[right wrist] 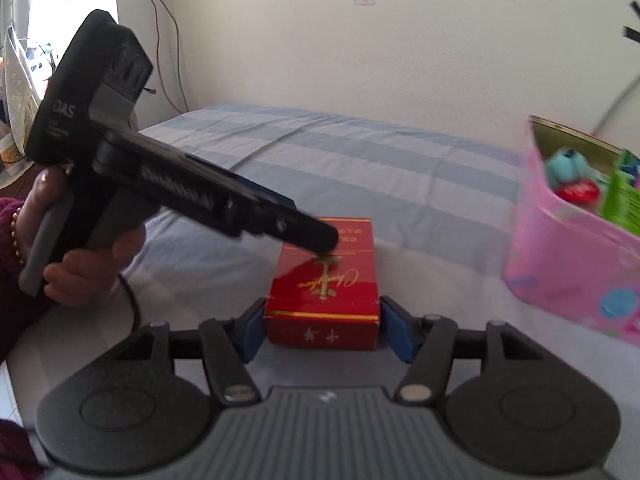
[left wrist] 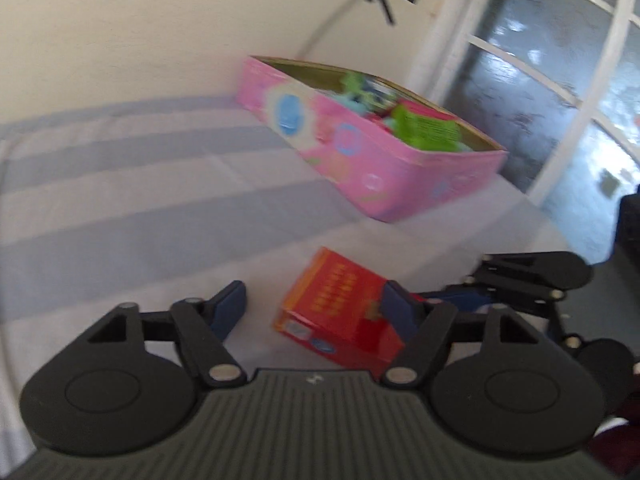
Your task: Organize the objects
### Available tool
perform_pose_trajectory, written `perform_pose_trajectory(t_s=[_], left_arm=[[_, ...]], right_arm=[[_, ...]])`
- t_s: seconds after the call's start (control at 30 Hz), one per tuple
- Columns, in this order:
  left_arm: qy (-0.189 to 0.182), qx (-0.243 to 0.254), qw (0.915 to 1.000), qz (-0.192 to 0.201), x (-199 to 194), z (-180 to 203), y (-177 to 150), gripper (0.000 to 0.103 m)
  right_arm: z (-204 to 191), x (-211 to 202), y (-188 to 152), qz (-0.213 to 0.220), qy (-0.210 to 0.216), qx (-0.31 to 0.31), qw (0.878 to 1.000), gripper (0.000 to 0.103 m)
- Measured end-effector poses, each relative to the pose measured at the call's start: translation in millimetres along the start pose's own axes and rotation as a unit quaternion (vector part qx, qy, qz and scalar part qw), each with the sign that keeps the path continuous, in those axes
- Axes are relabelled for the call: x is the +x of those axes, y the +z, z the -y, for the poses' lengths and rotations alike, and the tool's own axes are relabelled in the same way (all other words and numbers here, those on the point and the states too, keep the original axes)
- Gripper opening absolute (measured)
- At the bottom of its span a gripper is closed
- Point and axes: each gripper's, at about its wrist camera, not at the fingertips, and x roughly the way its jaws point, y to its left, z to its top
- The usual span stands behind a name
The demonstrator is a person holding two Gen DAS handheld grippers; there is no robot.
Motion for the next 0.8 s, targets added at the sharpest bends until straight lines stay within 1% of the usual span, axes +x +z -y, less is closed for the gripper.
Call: perform_pose_trajectory(t_s=[0.03,0.1,0.2,0.3,0.4,0.5,0.57,0.67,0.73,0.8], left_arm=[[-0.008,0.0,1.0,-0.005,2.9,5.9,-0.4,0.068],[0.005,0.001,1.0,-0.002,5.3,16.5,2.5,0.068],[0.006,-0.009,0.9998,0.018,0.3,26.0,19.3,0.066],[0.006,0.0,0.999,0.044,-1.2,40.8,52.3,0.066],[0.014,0.016,0.9978,0.063,8.2,56.9,95.4,0.066],[0.022,0.032,0.9959,0.082,31.6,69.1,137.4,0.067],[0.022,0.027,0.9958,0.085,54.0,68.7,161.9,0.067],[0.034,0.017,0.9959,0.082,91.9,65.0,189.8,0.068],[0.045,0.011,0.9959,0.078,113.7,59.2,202.5,0.069],[0.059,0.005,0.9959,0.068,134.5,52.4,212.5,0.077]], right_arm=[[1.8,-4.6,-4.8,0.005,0.001,0.008,1.0,0.059],[5.6,-11.9,-8.4,0.012,0.002,0.023,1.0,0.059],[11.6,-19.9,-7.6,0.023,-0.001,0.03,0.999,0.058],[24.3,-37.6,0.8,0.058,-0.013,0.033,0.998,0.058],[43.2,-50.3,23.2,0.091,-0.03,0.03,0.995,0.058],[67.9,-57.9,51.1,0.111,-0.06,0.013,0.992,0.058],[90.2,-57.7,68.0,0.117,-0.078,0.003,0.99,0.058],[132.5,-49.2,90.6,0.11,-0.084,0.022,0.99,0.058],[159.0,-37.8,103.1,0.101,-0.088,0.04,0.99,0.058],[179.2,-20.7,109.7,0.092,-0.104,0.045,0.989,0.058]])
